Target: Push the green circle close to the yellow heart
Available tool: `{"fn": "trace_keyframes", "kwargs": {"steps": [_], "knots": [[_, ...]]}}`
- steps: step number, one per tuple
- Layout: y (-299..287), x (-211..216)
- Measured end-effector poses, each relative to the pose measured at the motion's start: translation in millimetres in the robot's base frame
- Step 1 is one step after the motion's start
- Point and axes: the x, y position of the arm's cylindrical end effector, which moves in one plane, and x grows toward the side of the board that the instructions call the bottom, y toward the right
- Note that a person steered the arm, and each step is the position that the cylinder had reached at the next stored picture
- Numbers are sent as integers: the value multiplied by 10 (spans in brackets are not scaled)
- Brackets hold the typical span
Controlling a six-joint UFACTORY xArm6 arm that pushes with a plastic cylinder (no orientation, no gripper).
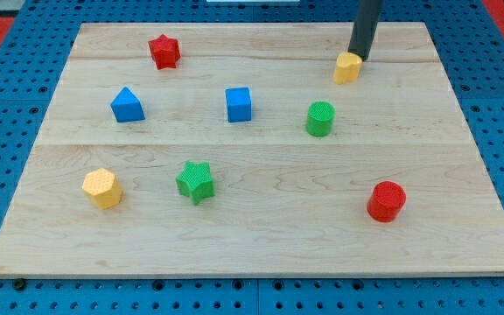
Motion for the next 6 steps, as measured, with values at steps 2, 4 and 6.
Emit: {"fn": "trace_keyframes", "kwargs": {"steps": [2, 4, 6], "knots": [[159, 199], [-76, 1452], [-681, 1664]]}}
